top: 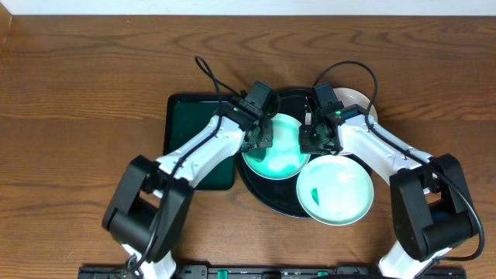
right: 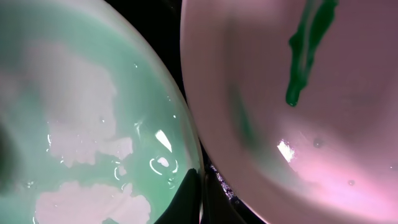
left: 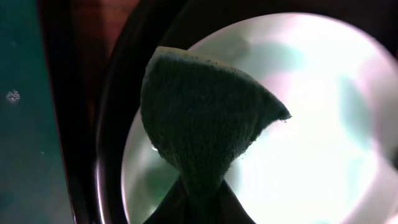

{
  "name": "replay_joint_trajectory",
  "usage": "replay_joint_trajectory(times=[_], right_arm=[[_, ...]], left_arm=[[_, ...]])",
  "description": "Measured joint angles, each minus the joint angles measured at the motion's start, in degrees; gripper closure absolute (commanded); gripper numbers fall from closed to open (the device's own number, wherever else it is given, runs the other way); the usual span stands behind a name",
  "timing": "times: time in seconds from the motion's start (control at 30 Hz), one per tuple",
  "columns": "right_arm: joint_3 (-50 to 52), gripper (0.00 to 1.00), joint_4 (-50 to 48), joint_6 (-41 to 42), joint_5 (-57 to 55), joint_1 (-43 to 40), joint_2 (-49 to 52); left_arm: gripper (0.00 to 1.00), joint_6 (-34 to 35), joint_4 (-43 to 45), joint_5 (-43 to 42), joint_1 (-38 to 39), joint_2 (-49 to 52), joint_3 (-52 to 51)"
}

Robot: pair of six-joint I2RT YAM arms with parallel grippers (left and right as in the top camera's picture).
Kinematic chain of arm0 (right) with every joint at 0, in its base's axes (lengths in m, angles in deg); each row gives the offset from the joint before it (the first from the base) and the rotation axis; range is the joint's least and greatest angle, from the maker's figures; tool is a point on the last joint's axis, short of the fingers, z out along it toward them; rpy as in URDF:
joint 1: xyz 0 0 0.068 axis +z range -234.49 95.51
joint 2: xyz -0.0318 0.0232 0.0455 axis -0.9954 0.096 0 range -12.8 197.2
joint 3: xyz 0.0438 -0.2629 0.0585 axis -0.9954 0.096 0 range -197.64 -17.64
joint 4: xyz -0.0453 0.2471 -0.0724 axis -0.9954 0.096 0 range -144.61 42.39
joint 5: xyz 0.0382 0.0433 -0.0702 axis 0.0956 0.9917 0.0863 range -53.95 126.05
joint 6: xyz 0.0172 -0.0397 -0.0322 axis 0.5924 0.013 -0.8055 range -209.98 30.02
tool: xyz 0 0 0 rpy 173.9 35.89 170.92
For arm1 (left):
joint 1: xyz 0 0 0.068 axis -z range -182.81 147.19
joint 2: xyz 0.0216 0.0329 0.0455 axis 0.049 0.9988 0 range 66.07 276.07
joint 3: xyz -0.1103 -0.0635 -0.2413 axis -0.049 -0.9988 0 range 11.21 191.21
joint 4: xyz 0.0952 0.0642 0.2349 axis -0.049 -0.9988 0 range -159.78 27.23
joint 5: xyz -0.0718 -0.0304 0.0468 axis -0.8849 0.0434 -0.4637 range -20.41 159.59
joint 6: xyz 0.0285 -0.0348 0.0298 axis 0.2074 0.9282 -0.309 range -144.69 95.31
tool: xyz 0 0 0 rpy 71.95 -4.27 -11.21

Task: Clean dirty plates on tray and stack at the side

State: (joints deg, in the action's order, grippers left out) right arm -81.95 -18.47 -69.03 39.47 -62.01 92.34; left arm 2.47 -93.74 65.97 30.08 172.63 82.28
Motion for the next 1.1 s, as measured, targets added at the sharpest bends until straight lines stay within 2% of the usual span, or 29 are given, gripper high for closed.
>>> replay_joint_trajectory(times=[0.63, 0.8, 1.1], right_arm=[[0.0, 0.99, -0.2, -2.1, -0.1, 0.2, 0.0], [0.0, 0.99, -0.3, -2.1, -0.1, 0.2, 0.0], [0.0, 0.99, -0.5, -2.1, -0.2, 0.2, 0.0]], left_arm=[[0.93, -0.2, 1.4, -0.1, 0.7, 5.7, 1.3], [0.93, -0.2, 1.7, -3.2, 0.1, 5.8, 1.3], [0.93, -1.1, 2.1, -13.8, -0.9, 5.8, 1.4]])
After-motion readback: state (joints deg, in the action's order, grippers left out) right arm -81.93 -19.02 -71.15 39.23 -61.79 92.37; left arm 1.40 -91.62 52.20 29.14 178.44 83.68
